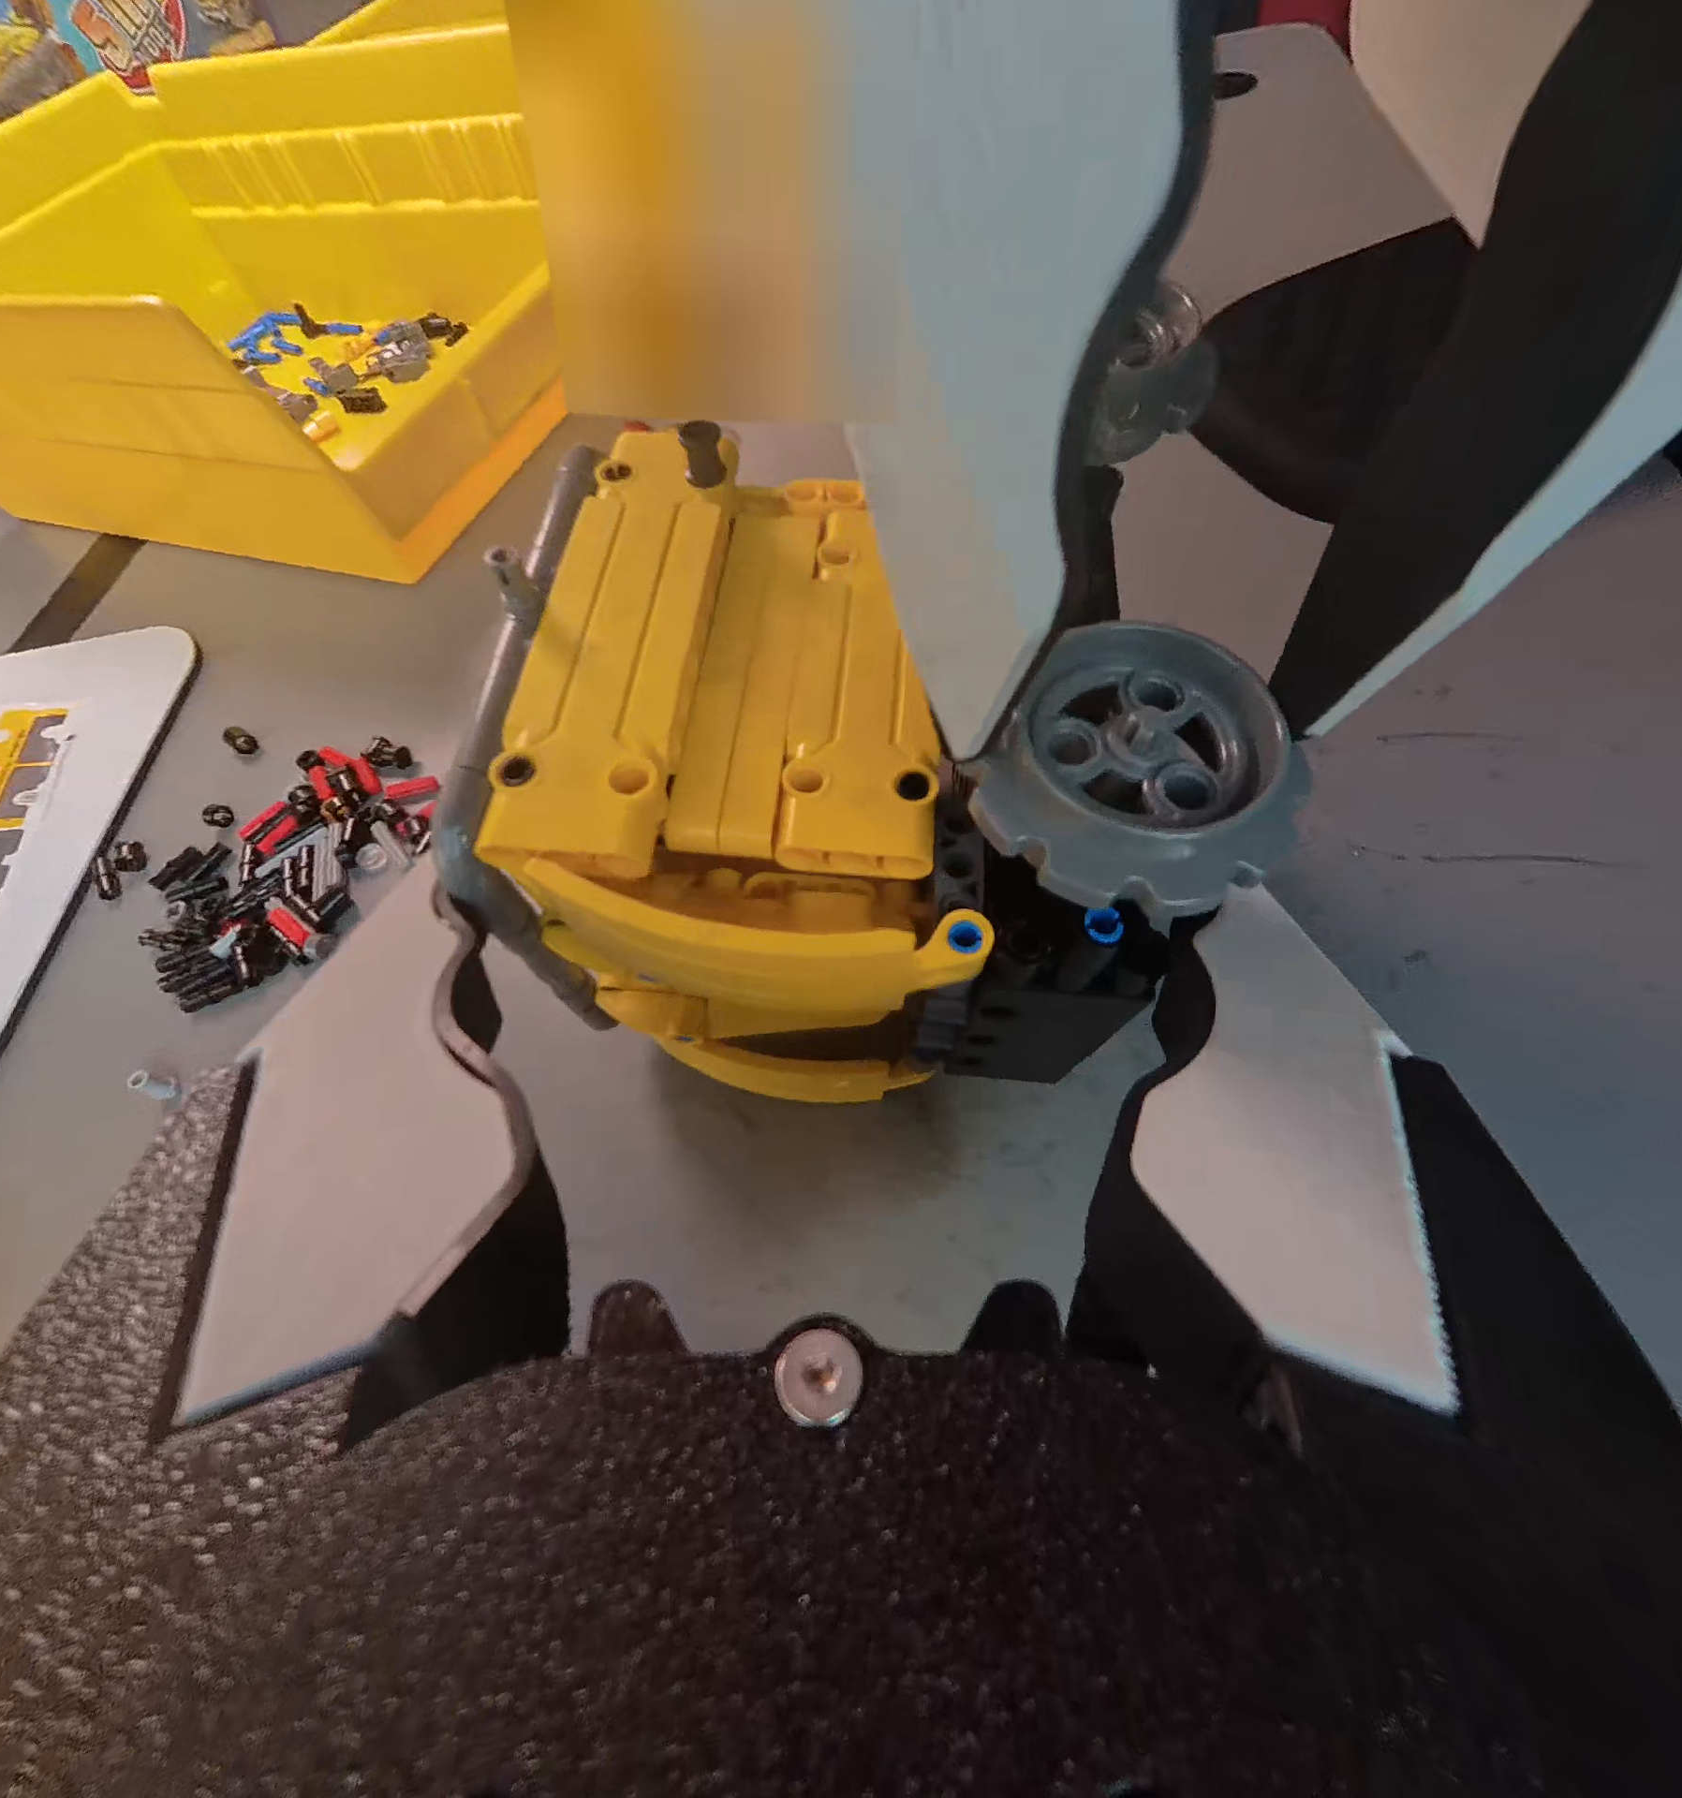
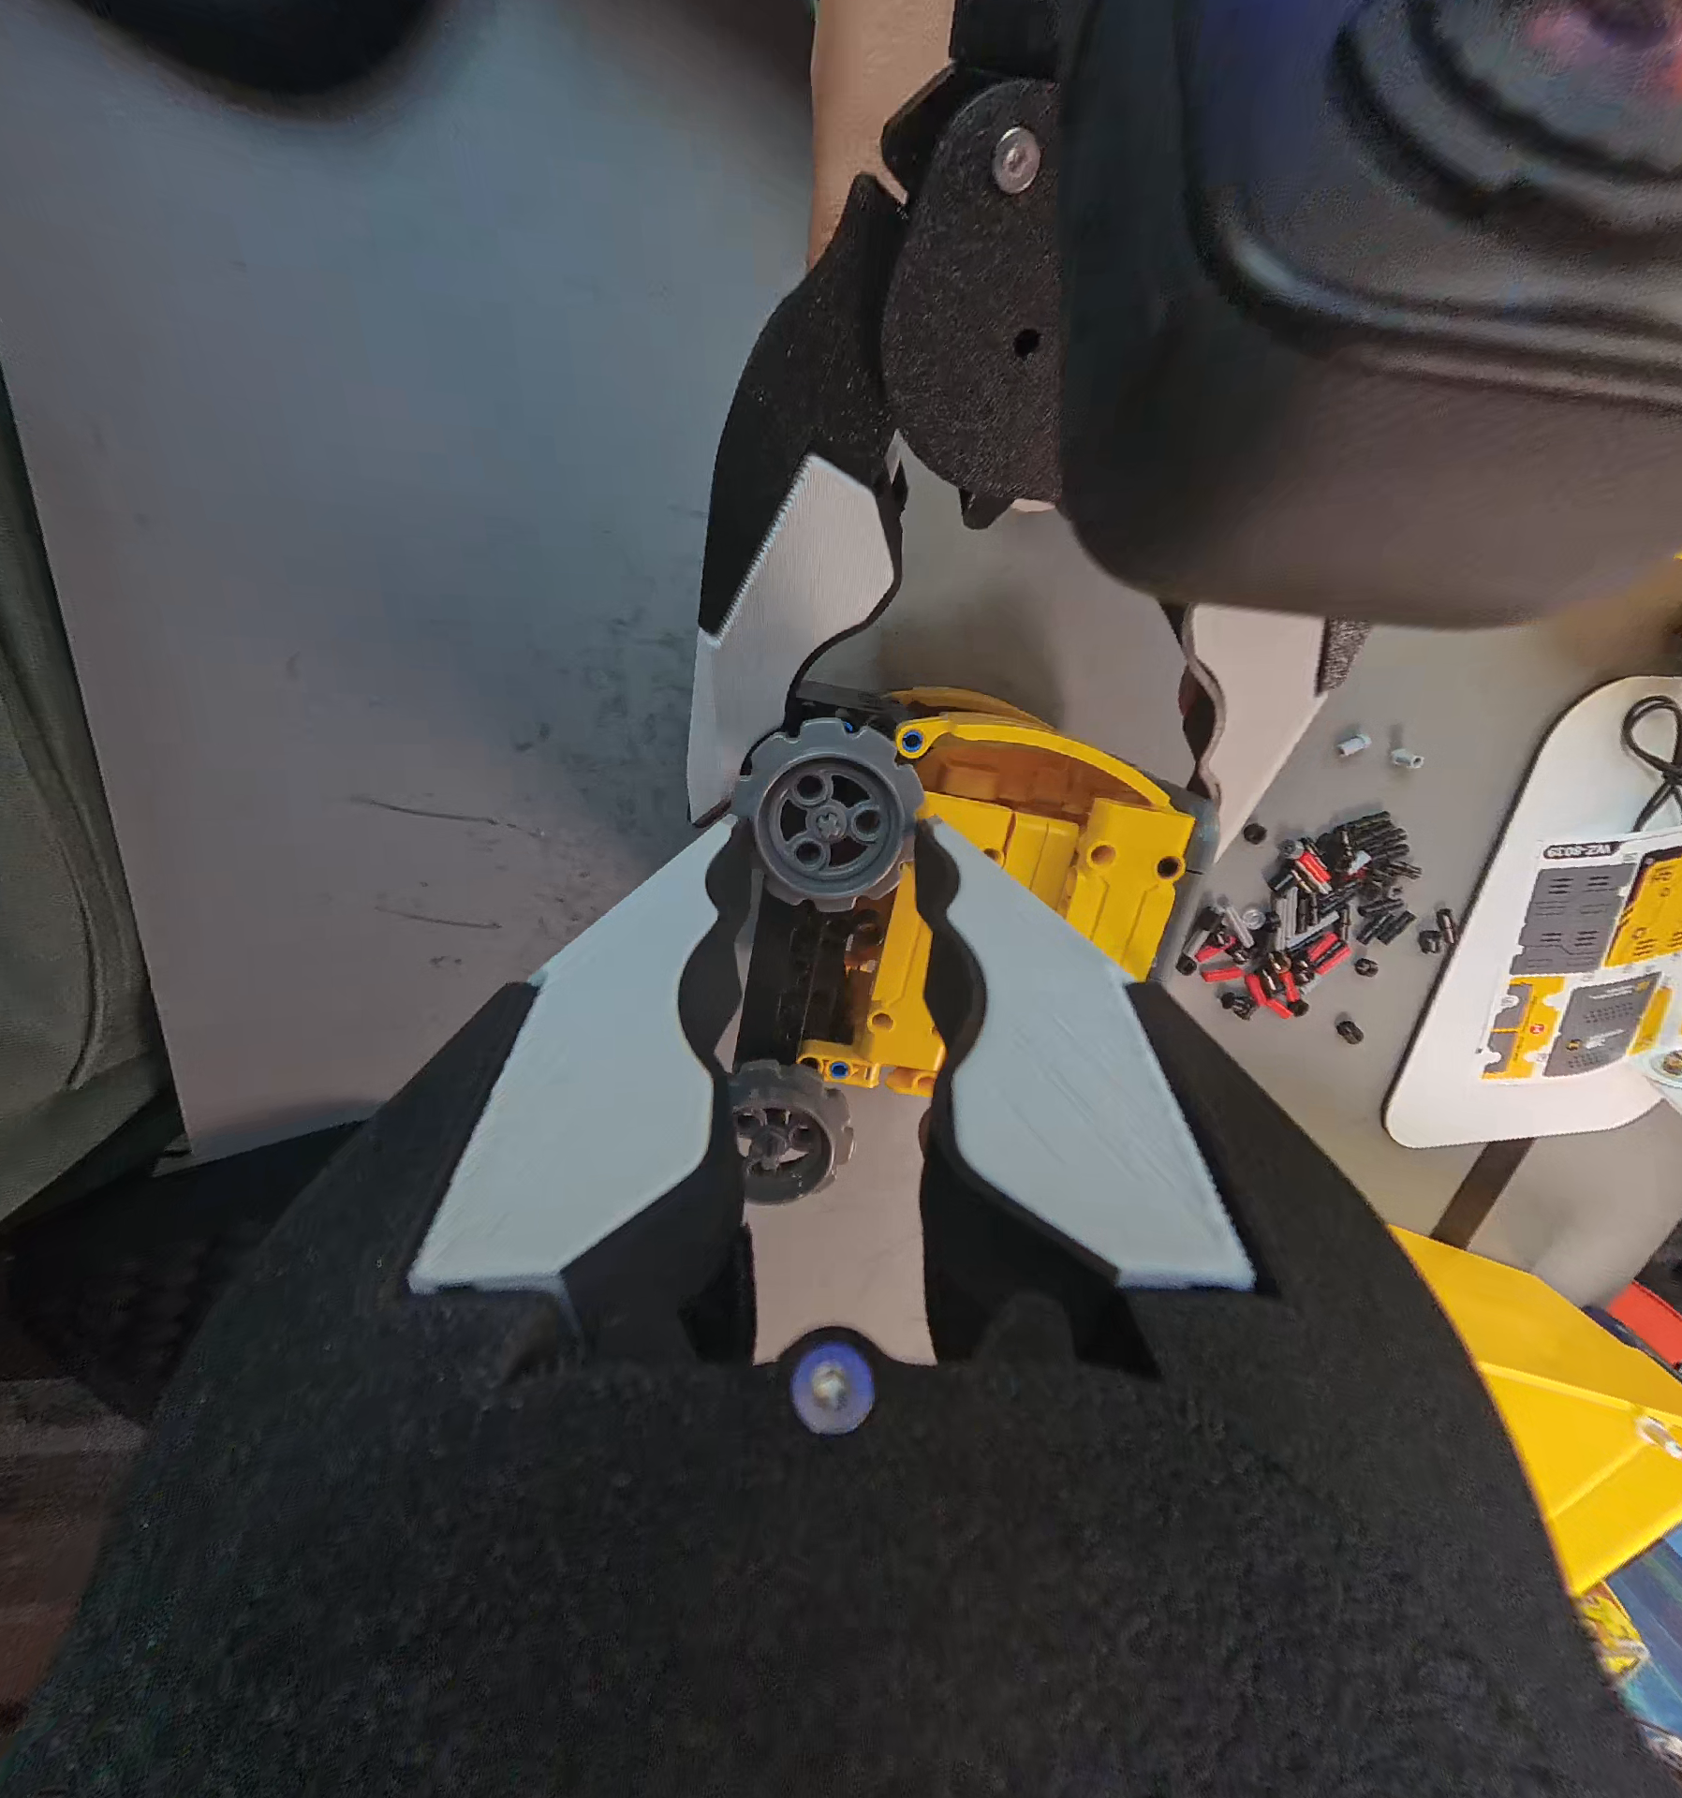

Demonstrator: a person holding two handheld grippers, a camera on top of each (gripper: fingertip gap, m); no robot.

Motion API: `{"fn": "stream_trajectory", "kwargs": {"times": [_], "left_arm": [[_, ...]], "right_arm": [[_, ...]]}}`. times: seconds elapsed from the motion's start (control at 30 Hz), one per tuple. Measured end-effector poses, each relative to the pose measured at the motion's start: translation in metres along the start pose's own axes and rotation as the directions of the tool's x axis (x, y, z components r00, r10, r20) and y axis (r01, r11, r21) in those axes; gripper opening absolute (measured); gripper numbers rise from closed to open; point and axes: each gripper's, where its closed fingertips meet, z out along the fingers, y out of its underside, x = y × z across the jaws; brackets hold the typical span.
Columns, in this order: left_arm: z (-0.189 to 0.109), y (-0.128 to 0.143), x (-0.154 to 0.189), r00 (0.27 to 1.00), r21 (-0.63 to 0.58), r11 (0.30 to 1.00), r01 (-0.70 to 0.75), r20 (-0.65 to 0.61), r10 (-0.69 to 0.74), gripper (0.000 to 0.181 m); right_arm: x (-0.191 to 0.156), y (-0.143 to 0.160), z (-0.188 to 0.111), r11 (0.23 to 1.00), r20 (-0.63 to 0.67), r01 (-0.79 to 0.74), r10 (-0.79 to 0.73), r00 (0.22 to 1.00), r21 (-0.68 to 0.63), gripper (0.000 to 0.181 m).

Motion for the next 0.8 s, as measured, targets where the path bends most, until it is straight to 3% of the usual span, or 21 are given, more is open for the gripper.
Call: {"fn": "stream_trajectory", "kwargs": {"times": [0.53,0.8], "left_arm": [[0.0045,0.0023,0.0011,0.999,-0.027,0.999,0.045,-0.007,-0.045,0.133],[0.0048,0.0031,0.0013,1.0,-0.037,0.999,0.03,0.004,-0.03,0.133]], "right_arm": [[-0.0008,0.0015,0.0035,0.995,0.04,-0.062,0.065,0.997,-0.081,0.031],[-0.002,0.0008,0.0055,0.994,0.046,-0.099,0.101,0.994,-0.051,0.032]]}}
